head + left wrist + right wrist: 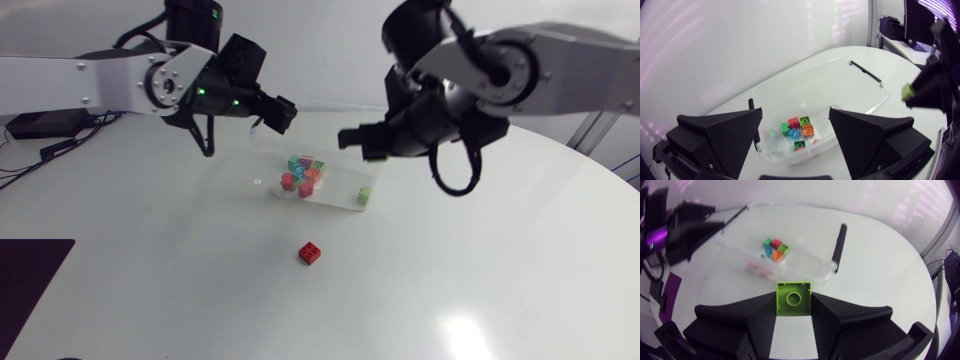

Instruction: Place the duplo bricks in the container

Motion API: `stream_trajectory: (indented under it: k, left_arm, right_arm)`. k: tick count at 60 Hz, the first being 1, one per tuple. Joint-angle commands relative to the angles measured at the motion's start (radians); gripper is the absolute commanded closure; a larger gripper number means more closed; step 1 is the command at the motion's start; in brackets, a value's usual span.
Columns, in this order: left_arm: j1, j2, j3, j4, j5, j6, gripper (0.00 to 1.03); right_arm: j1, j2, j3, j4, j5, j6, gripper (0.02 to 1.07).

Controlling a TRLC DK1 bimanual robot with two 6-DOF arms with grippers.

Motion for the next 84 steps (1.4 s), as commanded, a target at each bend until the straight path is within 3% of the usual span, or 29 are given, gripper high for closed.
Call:
stream_trajectory:
  k: [1,10,18,21,27,39,64,77,80,82,84]
  left_arm:
    - [-0.011,-0.137,-0.107,-0.034,0.021,0.031,0.04]
    - [-0.029,-0.250,-0.317,-0.074,0.081,0.112,0.05]
    - [-0.099,-0.266,-0.463,-0.072,0.098,0.168,0.05]
    - [-0.131,-0.249,-0.502,-0.054,0.098,0.175,0.05]
    - [-0.186,-0.189,-0.518,-0.021,0.098,0.186,0.05]
    - [-0.247,-0.046,-0.445,-0.021,0.095,0.197,0.05]
    - [-0.246,0.147,-0.350,-0.025,0.023,0.174,0.08]
    - [-0.246,0.224,-0.291,-0.112,0.012,0.161,0.35]
    - [-0.244,0.236,-0.276,-0.123,0.010,0.158,0.53]
    - [-0.243,0.244,-0.268,-0.130,0.009,0.151,0.72]
    - [-0.243,0.247,-0.267,-0.130,0.009,0.148,0.75]
  right_arm:
    - [-0.026,-0.009,0.075,-0.007,0.011,-0.022,0.76]
    - [-0.035,0.049,0.162,0.023,0.011,-0.024,0.76]
    - [-0.035,0.144,0.219,0.080,0.014,-0.030,0.71]
    - [-0.032,0.188,0.242,0.094,0.032,-0.038,0.54]
    - [-0.045,0.271,0.296,0.109,0.040,-0.056,0.07]
    - [-0.065,0.185,0.276,0.102,0.038,-0.087,0.06]
    - [-0.119,-0.356,-0.224,0.045,-0.009,-0.093,0.06]
    - [-0.150,-0.514,-0.376,0.008,-0.023,-0.081,0.06]
    - [-0.150,-0.542,-0.410,0.005,-0.023,-0.068,0.06]
    - [-0.150,-0.563,-0.440,0.007,-0.024,-0.059,0.06]
    - [-0.150,-0.577,-0.468,0.007,-0.024,-0.050,0.06]
